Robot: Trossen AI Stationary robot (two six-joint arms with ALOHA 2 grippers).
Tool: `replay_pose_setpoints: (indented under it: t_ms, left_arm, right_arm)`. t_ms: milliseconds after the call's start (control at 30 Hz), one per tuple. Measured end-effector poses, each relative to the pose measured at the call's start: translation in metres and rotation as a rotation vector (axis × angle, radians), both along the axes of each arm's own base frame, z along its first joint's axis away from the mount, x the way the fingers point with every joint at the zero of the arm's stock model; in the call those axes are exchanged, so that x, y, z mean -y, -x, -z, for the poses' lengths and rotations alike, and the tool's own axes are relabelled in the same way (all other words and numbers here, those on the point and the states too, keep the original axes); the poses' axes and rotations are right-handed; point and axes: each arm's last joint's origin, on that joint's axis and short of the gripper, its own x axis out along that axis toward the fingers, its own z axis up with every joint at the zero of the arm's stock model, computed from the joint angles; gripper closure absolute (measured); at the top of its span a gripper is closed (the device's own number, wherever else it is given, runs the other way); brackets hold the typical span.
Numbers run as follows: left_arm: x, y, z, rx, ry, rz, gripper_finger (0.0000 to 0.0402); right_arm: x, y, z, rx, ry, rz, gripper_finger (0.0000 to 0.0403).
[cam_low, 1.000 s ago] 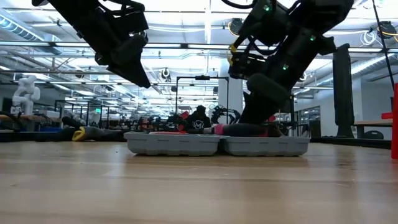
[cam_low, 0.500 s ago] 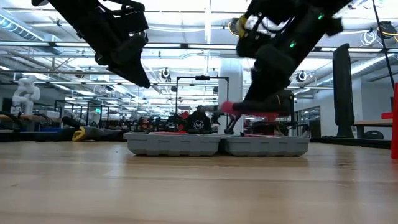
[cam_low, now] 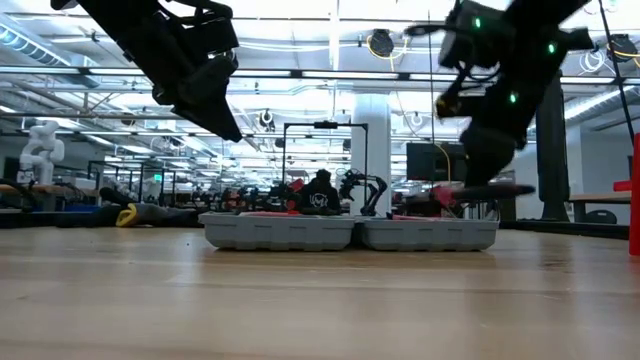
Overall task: Prefit tool cases
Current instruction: Remove the red pliers from the gray prefit tools case, then remove the red tape measure from the gray prefit tools case
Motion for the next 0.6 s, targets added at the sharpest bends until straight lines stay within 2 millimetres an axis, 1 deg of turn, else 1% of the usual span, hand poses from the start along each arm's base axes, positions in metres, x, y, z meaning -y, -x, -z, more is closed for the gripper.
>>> replay_pose_setpoints:
  t_ms: [100, 200, 300, 433, 500, 600]
  left_arm:
    - [0.000, 0.000, 0.000, 0.000, 0.000, 0.000, 0.0256]
    - [0.000, 0.000, 0.000, 0.001, 0.000, 0.000, 0.0256]
    - [0.000, 0.000, 0.000, 0.000, 0.000, 0.000, 0.0256]
    - [0.000, 0.000, 0.000, 0.000, 0.000, 0.000, 0.0256]
    - [0.000, 0.000, 0.000, 0.000, 0.000, 0.000, 0.0256]
    - [0.000, 0.000, 0.000, -0.013, 0.004, 0.022, 0.0256]
  right_arm:
    - [0.005, 0.005, 0.015, 0.029, -0.015, 0.017, 0.0369]
    - [0.009, 0.006, 0.022, 0.072, -0.037, 0.021, 0.0367]
    - [0.011, 0.008, 0.026, 0.067, -0.044, 0.033, 0.0333]
    - [0.013, 0.007, 0.025, 0.084, -0.038, 0.041, 0.0282]
    - [0.013, 0.005, 0.024, 0.103, -0.037, 0.039, 0.0268]
    - [0.013, 0.004, 0.021, 0.126, -0.035, 0.028, 0.0261]
